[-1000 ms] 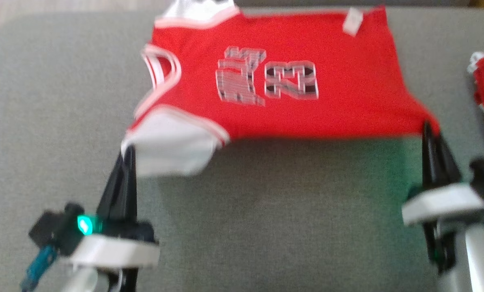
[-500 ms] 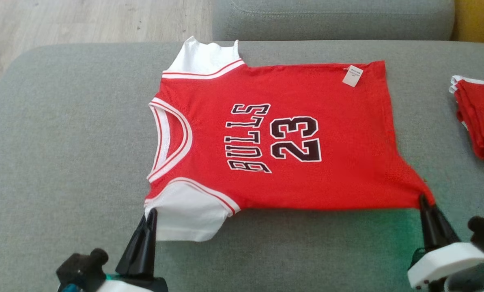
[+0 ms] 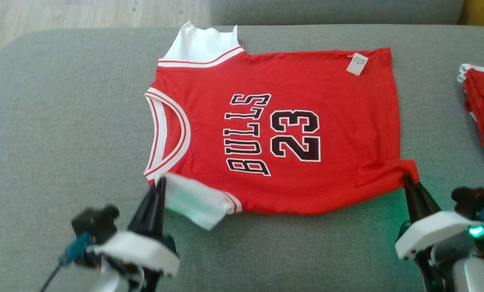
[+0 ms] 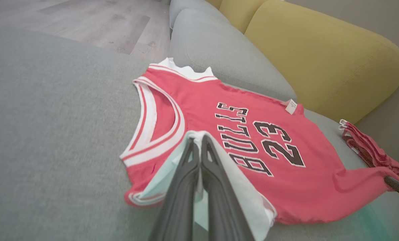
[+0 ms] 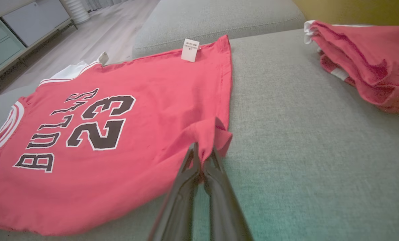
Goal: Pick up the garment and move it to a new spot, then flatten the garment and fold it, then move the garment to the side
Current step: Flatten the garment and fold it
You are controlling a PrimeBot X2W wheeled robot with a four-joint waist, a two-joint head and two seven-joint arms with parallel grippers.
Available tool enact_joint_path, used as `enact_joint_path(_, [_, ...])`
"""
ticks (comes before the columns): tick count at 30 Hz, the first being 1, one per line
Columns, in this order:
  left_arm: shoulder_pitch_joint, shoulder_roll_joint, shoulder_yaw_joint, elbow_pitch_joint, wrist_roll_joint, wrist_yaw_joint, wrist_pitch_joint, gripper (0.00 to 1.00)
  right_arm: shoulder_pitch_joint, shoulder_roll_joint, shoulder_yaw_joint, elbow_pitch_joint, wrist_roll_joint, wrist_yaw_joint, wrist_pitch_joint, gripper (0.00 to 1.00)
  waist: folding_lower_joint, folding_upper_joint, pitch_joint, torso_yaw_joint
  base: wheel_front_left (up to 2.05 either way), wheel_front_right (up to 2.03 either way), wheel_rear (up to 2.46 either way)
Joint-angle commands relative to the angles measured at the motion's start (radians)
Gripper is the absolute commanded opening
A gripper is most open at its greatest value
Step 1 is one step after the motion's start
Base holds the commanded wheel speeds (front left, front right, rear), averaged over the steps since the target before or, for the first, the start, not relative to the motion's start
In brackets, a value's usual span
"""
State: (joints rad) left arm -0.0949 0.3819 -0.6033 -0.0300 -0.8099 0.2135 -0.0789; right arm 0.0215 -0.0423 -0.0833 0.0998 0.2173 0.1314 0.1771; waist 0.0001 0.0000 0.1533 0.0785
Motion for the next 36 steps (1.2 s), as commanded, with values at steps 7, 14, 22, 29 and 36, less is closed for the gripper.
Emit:
enact_joint_path(7, [-0.243,-0.021,0.066,0.103,0.009,-0.047,0.004,0.0,-0.157,-0.008,-0.011,0.032,-0.013,-0.001,0.017,0.0,-0.0001,0.0,0.048,-0.006,0.0,0.0,0.0])
enact_joint_path(14, [-0.36,-0.05,0.099,0.213,0.016,-0.068,-0.051,0.0,-0.267,-0.008,-0.022,0.111,0.006,-0.001,-0.021,0.0,-0.0001,0.0,0.097,-0.025,0.0,0.0,0.0])
enact_joint_path(22, [-0.427,-0.084,0.105,0.301,0.025,-0.083,-0.102,0.0,-0.359,-0.008,0.01,0.197,0.007,-0.001,-0.056,0.0,-0.0001,0.0,0.138,-0.035,0.0,0.0,0.0])
enact_joint_path(29, [-0.467,-0.104,0.128,0.341,0.044,-0.1,-0.156,0.19,-0.408,-0.008,0.024,0.236,0.008,-0.001,-0.089,1.0,-0.0001,0.0,0.157,-0.034,0.0,0.0,0.0])
enact_joint_path(36, [-0.469,-0.128,0.153,0.338,0.079,-0.14,-0.18,1.0,-0.398,-0.008,0.015,0.207,-0.002,-0.001,-0.141,1.0,-0.0001,0.0,0.159,-0.031,0.0,0.0,0.0])
